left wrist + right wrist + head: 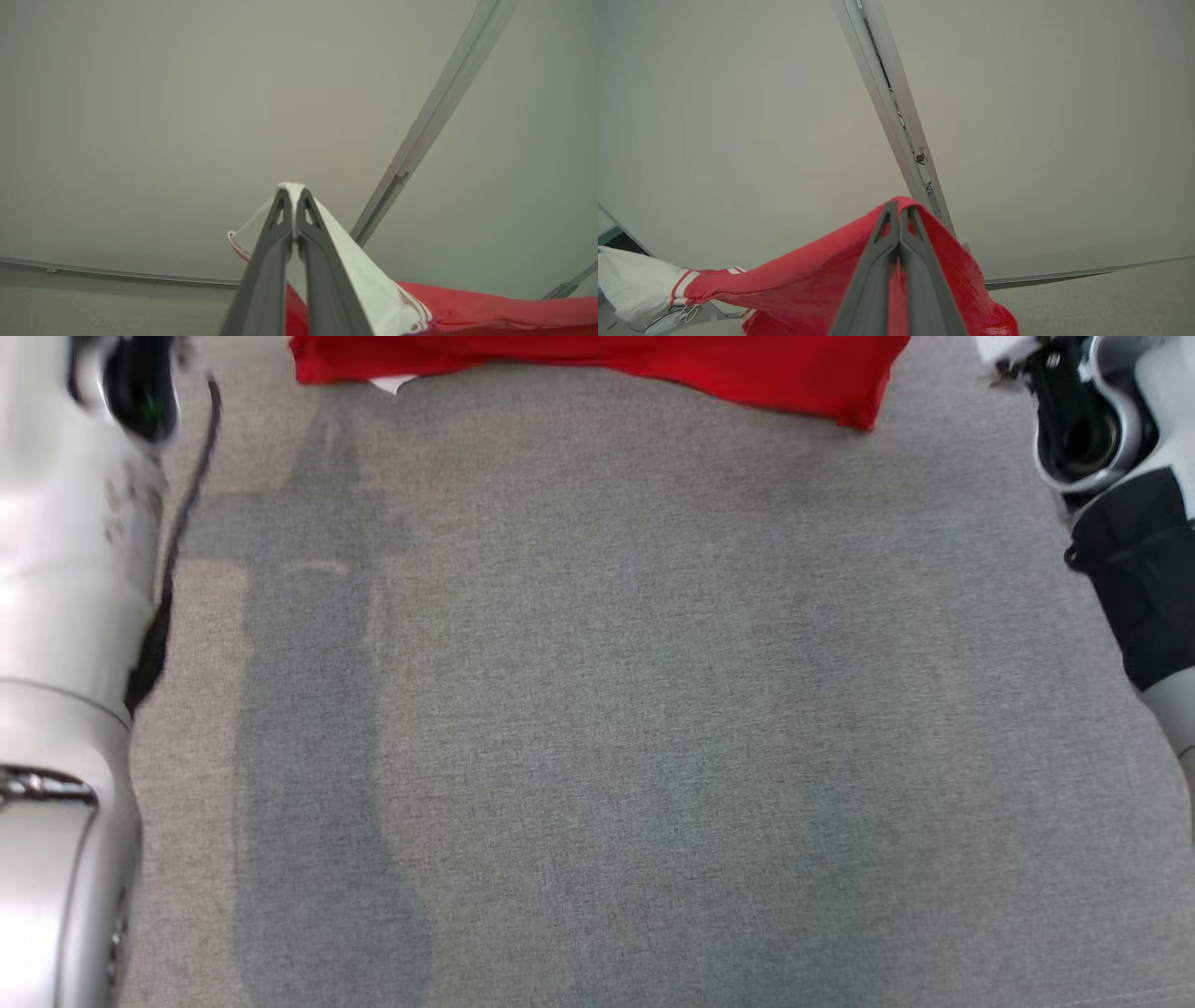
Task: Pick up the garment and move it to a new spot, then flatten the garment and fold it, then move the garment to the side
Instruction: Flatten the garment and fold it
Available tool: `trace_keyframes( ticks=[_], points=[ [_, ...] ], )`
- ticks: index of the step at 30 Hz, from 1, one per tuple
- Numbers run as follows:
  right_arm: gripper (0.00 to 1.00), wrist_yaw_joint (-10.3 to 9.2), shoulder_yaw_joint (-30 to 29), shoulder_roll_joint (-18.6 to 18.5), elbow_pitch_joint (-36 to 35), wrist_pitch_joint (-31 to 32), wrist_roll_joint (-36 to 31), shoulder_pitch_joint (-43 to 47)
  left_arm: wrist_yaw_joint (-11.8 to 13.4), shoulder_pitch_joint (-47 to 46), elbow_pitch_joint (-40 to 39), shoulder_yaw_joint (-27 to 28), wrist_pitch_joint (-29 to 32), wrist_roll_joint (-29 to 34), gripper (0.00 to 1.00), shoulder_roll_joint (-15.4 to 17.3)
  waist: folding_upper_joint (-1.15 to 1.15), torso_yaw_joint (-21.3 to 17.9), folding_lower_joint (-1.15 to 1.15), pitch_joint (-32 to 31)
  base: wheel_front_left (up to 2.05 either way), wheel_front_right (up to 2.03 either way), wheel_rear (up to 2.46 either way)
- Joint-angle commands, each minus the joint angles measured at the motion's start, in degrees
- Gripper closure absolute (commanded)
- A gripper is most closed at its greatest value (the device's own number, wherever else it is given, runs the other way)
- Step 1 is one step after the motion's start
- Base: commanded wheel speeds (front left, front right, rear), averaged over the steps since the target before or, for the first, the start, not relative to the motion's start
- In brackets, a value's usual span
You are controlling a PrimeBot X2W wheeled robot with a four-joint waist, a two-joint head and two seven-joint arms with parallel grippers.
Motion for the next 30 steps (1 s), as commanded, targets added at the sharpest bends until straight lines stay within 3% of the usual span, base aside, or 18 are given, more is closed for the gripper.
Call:
trace_keyframes(
  ticks=[1, 8, 15, 22, 29, 30],
  points=[
    [1.00, 0.02, 0.8, -0.3, 0.9, 0.2, 1.2, 0.9, -0.3, 2.1, 1.0, 0.4, 0.6, -0.8, 1.00, -0.2, 0.00, 0.3, 0.00, 0.8, 0.00, 0.00, 0.00],
    [1.00, 0.02, 7.3, -1.7, 0.3, -0.6, 2.8, 4.8, -0.8, 9.9, 2.8, 1.8, -1.1, -3.1, 1.00, 0.1, 0.00, 0.2, 0.00, 2.2, 0.00, 0.00, 0.00],
    [1.00, 0.02, 12.6, -3.3, -1.1, -3.1, 3.2, 17.2, -1.5, 22.7, 2.3, 1.0, -5.5, -2.4, 1.00, 0.4, 0.00, 0.8, 0.00, -2.3, 0.00, 0.00, 0.00],
    [1.00, 0.02, 6.6, -5.2, -8.7, -3.2, -0.9, 33.4, -0.7, 39.7, -10.4, 2.7, -5.8, 1.3, 1.00, 1.4, 0.00, 1.2, 0.00, -7.1, 0.00, 0.00, 0.00],
    [1.00, 0.02, -1.8, -4.1, -18.9, -3.2, -10.1, 49.9, 3.3, 61.1, -30.9, 7.2, -5.9, 5.4, 1.00, 0.8, 0.00, 0.0, 0.00, -11.4, 0.00, 0.00, 0.00],
    [1.00, 0.02, -1.8, -4.1, -18.9, -3.2, -10.1, 49.9, 3.3, 61.1, -30.9, 7.2, -5.9, 5.4, 1.00, 0.8, 0.00, 0.0, 0.00, -11.4, 0.00, 0.00, 0.00]
  ],
)
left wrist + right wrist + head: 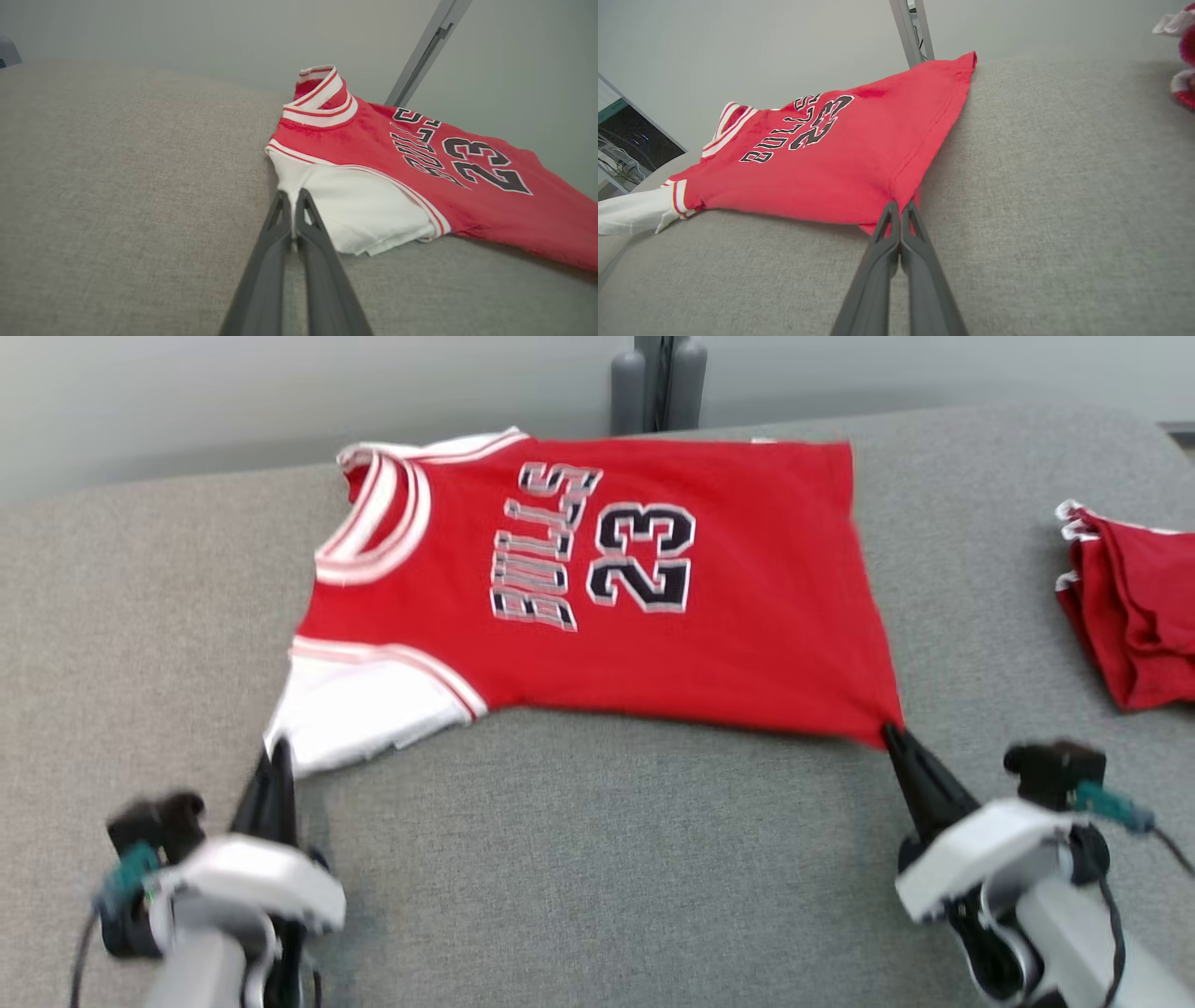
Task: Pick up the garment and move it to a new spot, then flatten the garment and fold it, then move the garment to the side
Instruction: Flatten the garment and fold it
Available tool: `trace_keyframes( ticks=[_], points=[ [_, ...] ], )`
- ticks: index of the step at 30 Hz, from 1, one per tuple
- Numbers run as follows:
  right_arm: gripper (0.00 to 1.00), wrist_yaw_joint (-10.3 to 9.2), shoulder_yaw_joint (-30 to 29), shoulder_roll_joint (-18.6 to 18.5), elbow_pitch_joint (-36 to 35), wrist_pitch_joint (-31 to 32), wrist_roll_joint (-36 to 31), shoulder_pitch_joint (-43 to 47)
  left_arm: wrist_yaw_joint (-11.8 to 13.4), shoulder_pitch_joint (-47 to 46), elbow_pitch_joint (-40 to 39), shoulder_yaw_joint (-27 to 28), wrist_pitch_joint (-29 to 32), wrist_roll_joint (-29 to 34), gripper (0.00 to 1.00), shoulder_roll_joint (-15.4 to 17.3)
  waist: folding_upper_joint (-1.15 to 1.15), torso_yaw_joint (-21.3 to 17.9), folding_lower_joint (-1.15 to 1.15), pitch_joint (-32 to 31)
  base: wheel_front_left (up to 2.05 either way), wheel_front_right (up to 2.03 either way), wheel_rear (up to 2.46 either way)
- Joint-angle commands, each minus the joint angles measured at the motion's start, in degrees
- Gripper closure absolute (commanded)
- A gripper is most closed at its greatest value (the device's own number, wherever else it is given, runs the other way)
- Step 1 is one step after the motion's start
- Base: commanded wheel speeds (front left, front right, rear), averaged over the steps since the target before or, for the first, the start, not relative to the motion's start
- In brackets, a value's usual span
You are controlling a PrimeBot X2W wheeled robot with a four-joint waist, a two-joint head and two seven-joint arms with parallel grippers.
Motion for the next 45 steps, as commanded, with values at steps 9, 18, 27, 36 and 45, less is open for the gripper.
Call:
trace_keyframes(
  ticks=[9, 18, 27, 36, 45],
  points=[
    [1.00, 0.02, -10.6, 0.0, -10.4, -0.3, -10.4, 17.9, 8.8, 23.3, -29.7, -0.3, 6.2, 2.5, 1.00, 0.9, 0.00, 1.0, 0.00, -5.9, 0.00, 0.00, 0.00],
    [1.00, 0.02, -18.2, -1.2, -19.8, 3.9, -15.5, 29.9, 19.2, 39.5, -60.2, -1.3, 20.4, 6.7, 1.00, 4.0, 0.00, 2.0, 0.00, -9.1, 0.00, 0.00, 0.00],
    [1.00, 0.02, -25.8, 0.1, -32.5, 13.9, -19.7, 39.7, 23.8, 45.4, -73.2, -3.9, 28.5, 9.5, 1.00, 4.7, 0.00, 2.7, 0.00, -10.1, 0.00, 0.00, 0.00],
    [1.00, 0.02, -28.5, 3.4, -37.4, 20.9, -21.2, 39.5, 21.5, 40.4, -69.7, -5.2, 30.4, 8.2, 1.00, 5.4, 0.00, 1.9, 0.00, -6.9, 0.00, 0.00, 0.00],
    [1.00, 0.02, -30.3, 5.0, -38.5, 24.1, -18.8, 32.5, 18.3, 28.5, -65.0, -5.1, 31.4, 9.3, 1.00, 7.4, 0.00, 0.8, 0.00, -0.7, 0.00, 0.00, 0.00]
  ],
)
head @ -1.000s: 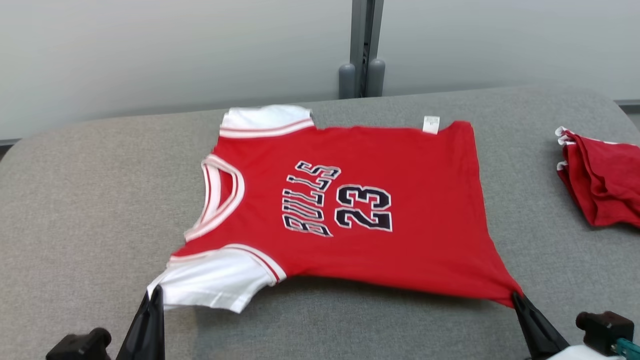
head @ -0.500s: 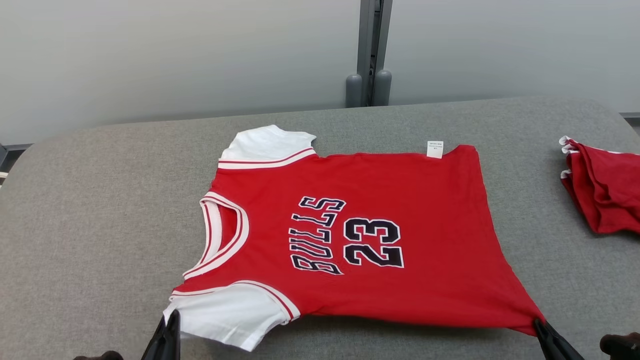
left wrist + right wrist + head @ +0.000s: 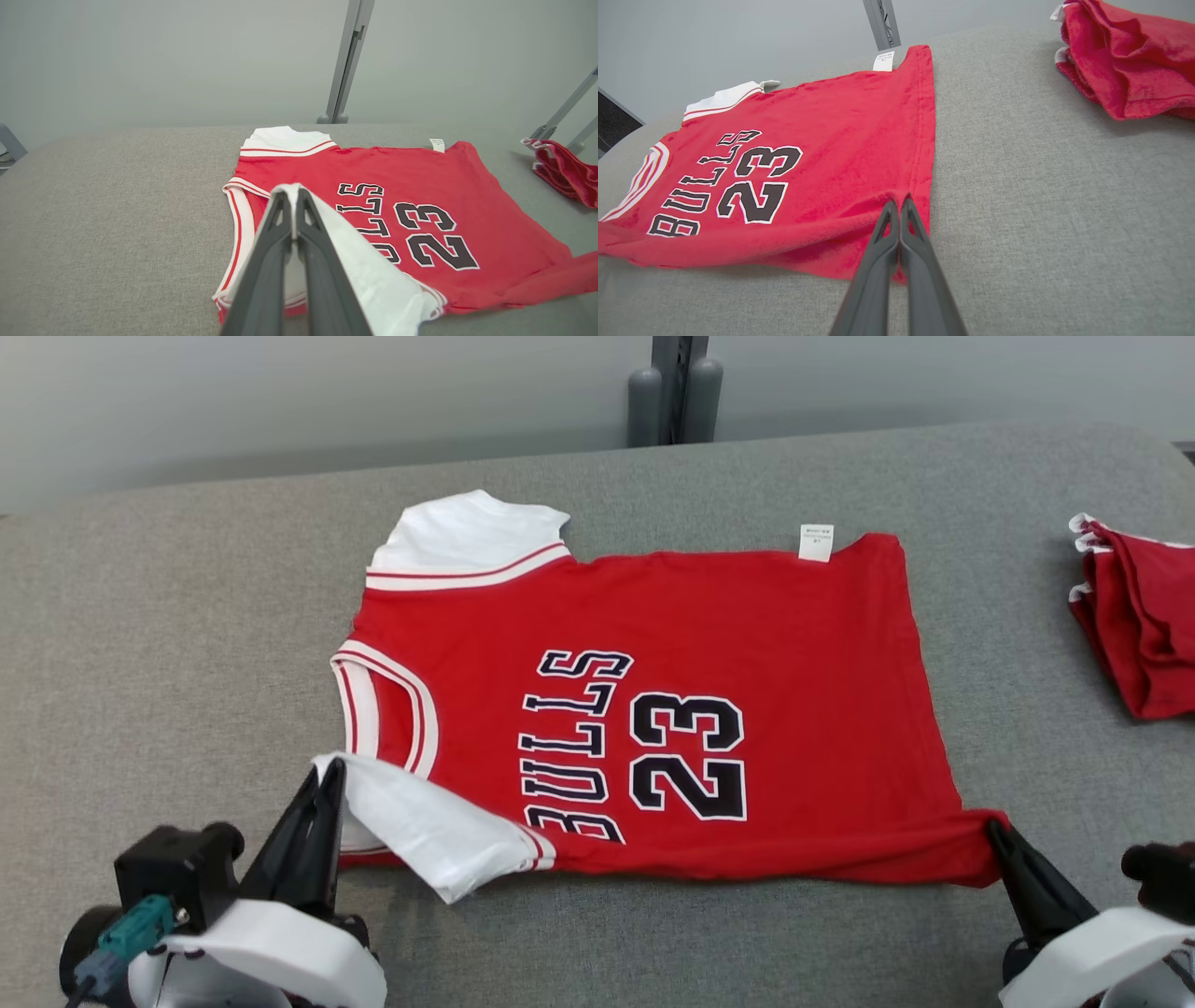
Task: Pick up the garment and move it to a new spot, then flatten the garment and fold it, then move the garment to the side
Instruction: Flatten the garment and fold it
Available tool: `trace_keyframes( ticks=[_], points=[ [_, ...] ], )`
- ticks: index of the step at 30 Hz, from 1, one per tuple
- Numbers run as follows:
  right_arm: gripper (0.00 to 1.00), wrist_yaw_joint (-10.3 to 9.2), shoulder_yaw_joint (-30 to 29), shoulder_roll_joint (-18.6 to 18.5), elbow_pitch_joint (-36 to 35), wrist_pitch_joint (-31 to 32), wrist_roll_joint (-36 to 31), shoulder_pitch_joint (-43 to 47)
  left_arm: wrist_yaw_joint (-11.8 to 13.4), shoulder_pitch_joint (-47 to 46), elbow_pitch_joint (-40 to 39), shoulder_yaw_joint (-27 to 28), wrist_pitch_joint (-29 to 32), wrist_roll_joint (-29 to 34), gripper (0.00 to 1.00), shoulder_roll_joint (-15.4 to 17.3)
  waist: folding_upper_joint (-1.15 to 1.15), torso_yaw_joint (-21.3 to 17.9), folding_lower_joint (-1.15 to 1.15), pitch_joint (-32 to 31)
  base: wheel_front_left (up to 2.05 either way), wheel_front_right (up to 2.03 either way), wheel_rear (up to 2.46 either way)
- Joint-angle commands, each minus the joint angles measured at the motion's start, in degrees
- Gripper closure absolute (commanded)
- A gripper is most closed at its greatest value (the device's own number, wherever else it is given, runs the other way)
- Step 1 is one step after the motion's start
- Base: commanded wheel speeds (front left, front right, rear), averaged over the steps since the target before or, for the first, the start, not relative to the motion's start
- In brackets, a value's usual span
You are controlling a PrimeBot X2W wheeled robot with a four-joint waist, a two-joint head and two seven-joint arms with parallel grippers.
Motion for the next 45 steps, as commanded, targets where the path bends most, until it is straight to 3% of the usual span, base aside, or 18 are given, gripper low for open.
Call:
trace_keyframes(
  ticks=[1, 6, 15, 16, 17, 18, 19, 20, 28, 32, 45],
  points=[
    [1.00, 0.02, -0.3, -0.2, 0.0, 0.3, 0.4, -1.1, -0.2, -1.3, 0.4, 0.2, 0.1, 0.1, 1.00, 0.2, 0.00, -0.4, 0.00, 1.8, 0.00, 0.00, 0.00],
    [1.00, 0.02, 0.5, -1.8, 3.0, 1.0, 2.0, -8.1, -2.1, -10.0, 5.5, 0.3, -0.6, -0.5, 1.00, -0.1, 0.00, -0.1, 0.00, 5.9, 0.00, 0.00, 0.00],
    [1.00, 0.02, 3.9, -3.2, 10.6, -1.9, 3.9, -16.9, -4.5, -17.1, 15.4, 1.0, -2.7, -3.3, 1.00, -1.4, 0.00, -0.4, 0.00, 9.0, 0.00, 0.00, 0.00],
    [1.00, 0.02, 4.6, -3.2, 11.2, -2.4, 4.3, -17.5, -4.8, -17.6, 16.7, 1.1, -3.5, -3.6, 0.69, -1.6, 0.00, -0.4, 0.00, 9.2, 0.00, 0.00, 0.00],
    [0.89, 0.02, 5.2, -3.3, 11.7, -2.9, 4.4, -18.1, -5.1, -17.9, 18.1, 1.2, -4.1, -3.9, 0.00, -1.8, 0.00, -0.4, 0.00, 9.4, 0.00, 0.00, 0.00],
    [0.58, 0.02, 5.7, -3.5, 12.1, -3.7, 4.5, -18.4, -5.5, -18.0, 19.3, 1.3, -4.9, -4.7, 0.00, -2.3, 0.00, -0.5, 0.00, 9.4, 0.00, 0.00, 0.00],
    [0.16, 0.02, 6.2, -3.7, 12.5, -4.5, 4.8, -18.5, -5.9, -18.2, 20.2, 1.5, -5.8, -5.1, 0.00, -2.7, 0.00, -0.5, 0.00, 9.5, 0.00, 0.00, 0.00],
    [0.00, 0.02, 6.6, -3.8, 12.7, -5.4, 4.7, -18.5, -6.1, -18.2, 21.1, 1.8, -7.0, -5.2, 0.00, -2.8, 0.00, -0.6, 0.00, 9.4, 0.00, 0.00, 0.00],
    [0.00, 0.02, 4.6, -3.8, 10.0, -17.3, -0.4, -15.8, -7.4, -14.4, 25.2, 5.3, -22.0, -6.6, 0.00, -5.8, 0.00, -1.2, 0.00, 6.9, 0.00, 0.00, 0.00],
    [0.00, 0.02, 2.6, -3.0, 7.3, -20.8, -4.3, -14.3, -6.8, -12.8, 26.1, 6.1, -28.3, -4.5, 0.00, -6.0, 0.00, -1.3, 0.00, 4.8, 0.00, 0.00, 0.00],
    [0.00, 0.02, -0.2, 0.3, 4.2, -21.3, -10.0, -7.0, -7.1, -6.6, 30.6, 6.5, -31.6, 0.0, 0.00, -6.0, 0.00, -1.9, 0.00, -1.0, 0.00, 0.00, 0.00]
  ],
)
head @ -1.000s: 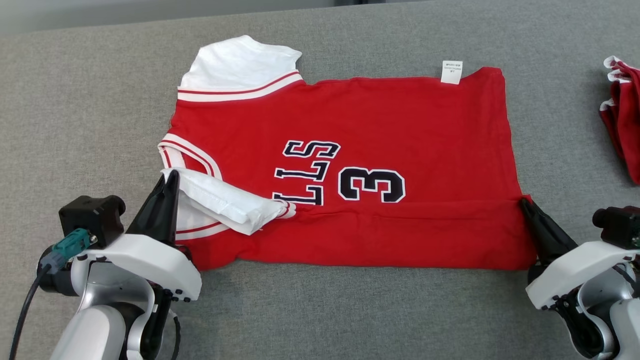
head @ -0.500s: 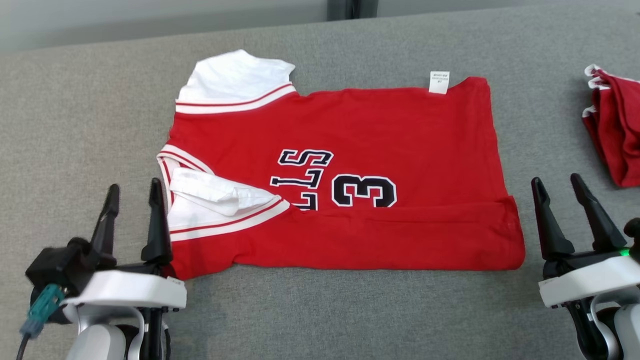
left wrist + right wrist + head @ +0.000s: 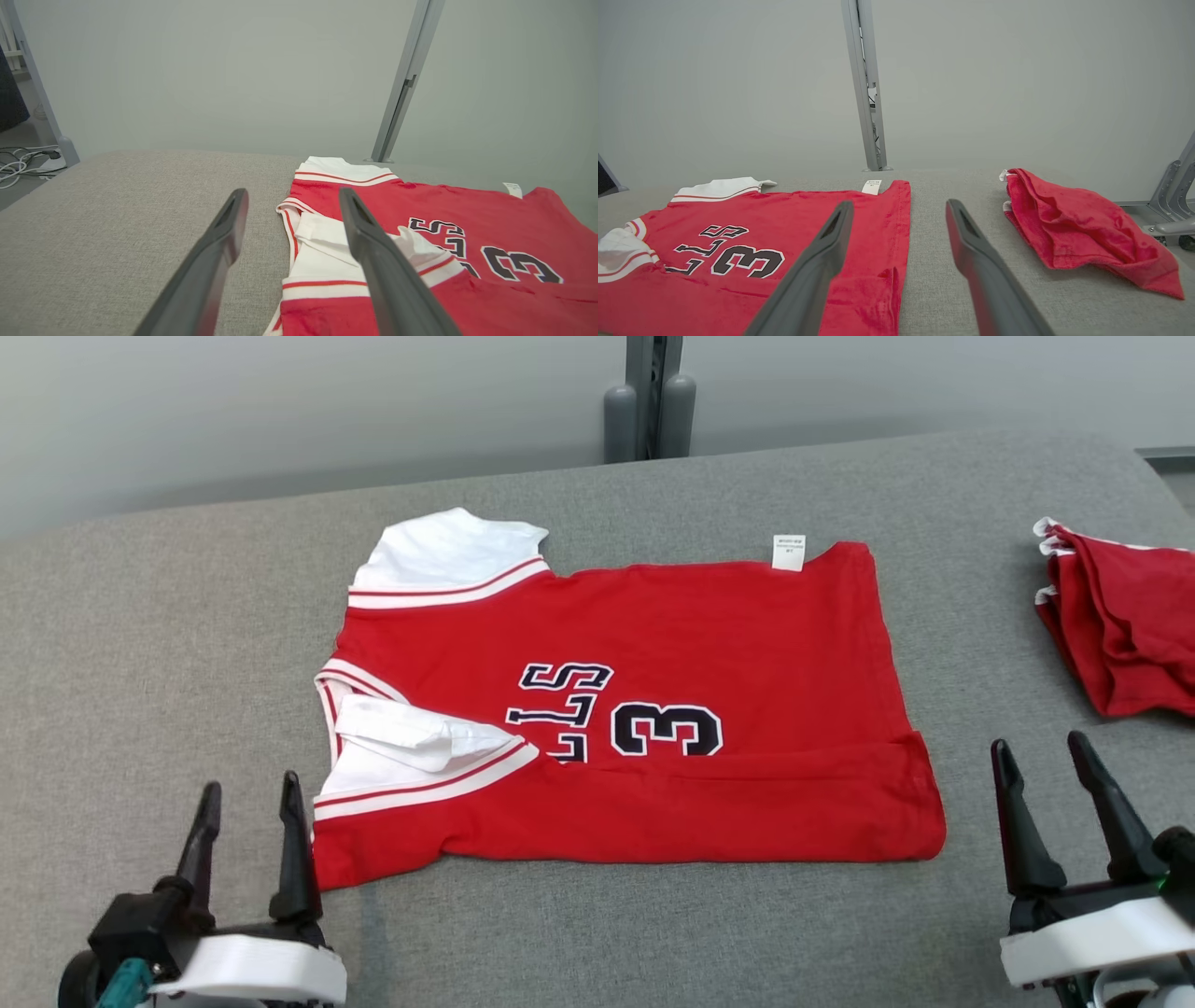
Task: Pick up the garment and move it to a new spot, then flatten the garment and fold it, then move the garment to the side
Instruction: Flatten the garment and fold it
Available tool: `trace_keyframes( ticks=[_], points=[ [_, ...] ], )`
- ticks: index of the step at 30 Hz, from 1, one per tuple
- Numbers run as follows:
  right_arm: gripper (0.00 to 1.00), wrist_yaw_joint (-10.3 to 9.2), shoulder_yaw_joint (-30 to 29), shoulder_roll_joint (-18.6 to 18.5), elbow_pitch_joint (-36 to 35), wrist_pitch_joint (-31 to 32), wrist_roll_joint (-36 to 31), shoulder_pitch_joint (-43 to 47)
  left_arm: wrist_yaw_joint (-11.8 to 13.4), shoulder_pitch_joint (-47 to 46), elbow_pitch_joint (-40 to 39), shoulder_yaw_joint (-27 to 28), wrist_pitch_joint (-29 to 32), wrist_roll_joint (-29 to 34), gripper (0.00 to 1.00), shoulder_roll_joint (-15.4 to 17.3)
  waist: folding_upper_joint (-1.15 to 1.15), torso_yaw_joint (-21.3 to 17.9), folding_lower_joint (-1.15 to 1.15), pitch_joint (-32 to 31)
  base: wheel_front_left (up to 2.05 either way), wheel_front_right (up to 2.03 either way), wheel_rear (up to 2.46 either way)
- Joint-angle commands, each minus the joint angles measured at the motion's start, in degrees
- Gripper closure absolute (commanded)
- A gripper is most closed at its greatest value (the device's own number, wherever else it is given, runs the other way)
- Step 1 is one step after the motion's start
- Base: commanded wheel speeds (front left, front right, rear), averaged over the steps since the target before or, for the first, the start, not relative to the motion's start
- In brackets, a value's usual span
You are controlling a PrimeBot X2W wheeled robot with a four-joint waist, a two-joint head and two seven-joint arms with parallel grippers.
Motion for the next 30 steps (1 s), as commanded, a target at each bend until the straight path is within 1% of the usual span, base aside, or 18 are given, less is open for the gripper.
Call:
trace_keyframes(
  ticks=[1, 8, 12, 16, 24, 30],
  points=[
    [0.00, 0.02, -0.2, 0.0, -0.3, 0.2, -0.1, 0.6, -0.3, 0.3, 0.5, -0.1, -0.3, 0.3, 0.00, 0.2, 0.00, -0.2, 0.00, -0.4, 0.00, 0.00, 0.00],
    [0.00, 0.02, 0.2, 0.3, -0.6, 1.0, -0.2, 1.6, -1.1, 0.1, 2.4, -0.3, -0.4, 0.5, 0.00, -0.1, 0.00, -0.1, 0.00, -0.8, 0.00, 0.00, 0.00],
    [0.00, 0.02, 0.6, 0.2, -0.6, 1.5, 0.2, 1.0, -1.4, -1.0, 3.0, -0.5, -0.4, 0.5, 0.00, 0.4, 0.00, 0.0, 0.00, -0.5, 0.00, 0.00, 0.00],
    [0.00, 0.02, 1.9, 0.0, 1.3, 2.0, 1.0, 0.5, -2.3, -2.2, 5.2, -1.2, 1.8, -0.4, 0.00, 0.6, 0.00, 0.2, 0.00, 0.1, 0.00, 0.00, 0.00],
    [0.00, 0.02, 6.6, -0.4, 11.6, 0.8, 3.8, -1.2, -3.9, -3.0, 12.8, -2.4, 4.4, -3.0, 0.00, -1.0, 0.00, -0.1, 0.00, 2.5, 0.00, 0.00, 0.00],
    [0.00, 0.02, 8.8, -0.1, 19.4, -0.6, 6.2, -4.5, -4.8, -4.9, 17.7, -3.1, 5.6, -4.4, 0.00, -2.0, 0.00, 0.4, 0.00, 4.0, 0.00, 0.00, 0.00]
  ],
)
